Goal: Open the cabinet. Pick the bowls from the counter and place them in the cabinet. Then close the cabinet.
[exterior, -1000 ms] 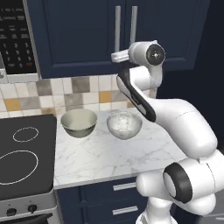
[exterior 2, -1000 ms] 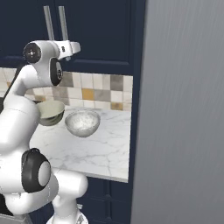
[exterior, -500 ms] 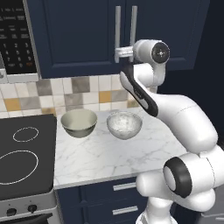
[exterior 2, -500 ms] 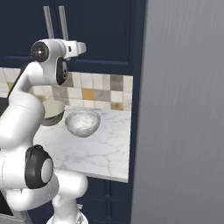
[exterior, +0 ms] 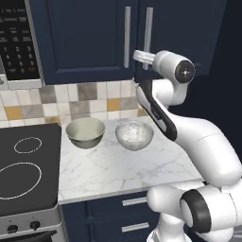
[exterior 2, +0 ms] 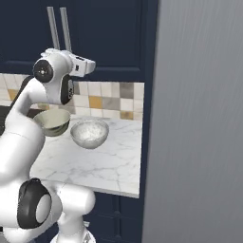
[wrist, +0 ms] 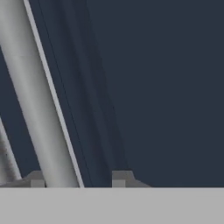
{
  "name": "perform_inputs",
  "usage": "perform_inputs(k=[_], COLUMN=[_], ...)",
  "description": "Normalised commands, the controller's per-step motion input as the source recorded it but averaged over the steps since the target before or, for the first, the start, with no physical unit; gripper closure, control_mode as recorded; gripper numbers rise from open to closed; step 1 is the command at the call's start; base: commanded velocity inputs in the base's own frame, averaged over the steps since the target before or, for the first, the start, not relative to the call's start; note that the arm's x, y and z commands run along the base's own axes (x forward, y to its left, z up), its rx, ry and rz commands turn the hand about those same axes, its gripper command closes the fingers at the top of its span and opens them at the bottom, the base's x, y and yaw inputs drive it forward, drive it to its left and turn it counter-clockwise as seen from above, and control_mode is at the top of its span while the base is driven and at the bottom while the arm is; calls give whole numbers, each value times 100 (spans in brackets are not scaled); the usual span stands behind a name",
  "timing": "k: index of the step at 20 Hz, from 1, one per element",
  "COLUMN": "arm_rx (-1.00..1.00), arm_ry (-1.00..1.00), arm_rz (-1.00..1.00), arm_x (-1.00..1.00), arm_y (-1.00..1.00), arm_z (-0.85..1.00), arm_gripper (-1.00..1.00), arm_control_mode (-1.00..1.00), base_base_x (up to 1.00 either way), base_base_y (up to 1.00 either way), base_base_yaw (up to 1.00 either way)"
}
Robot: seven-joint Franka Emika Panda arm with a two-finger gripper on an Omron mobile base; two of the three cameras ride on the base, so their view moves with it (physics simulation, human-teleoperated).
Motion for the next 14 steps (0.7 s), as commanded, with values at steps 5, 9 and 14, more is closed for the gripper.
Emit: perform_inputs(k=[5,9,14], arm_rx=[43,45,47], arm_ry=[-3,0,0], arm_rz=[-6,-5,-4], arm_x=[-77,-90,-100], arm_y=[-100,-100,-100], arm_z=[0,4,5], arm_gripper=[100,100,100], arm_control_mode=[-100,-100,-100], base_base_x=[0,0,0], base_base_y=[0,0,0], base_base_yaw=[0,0,0])
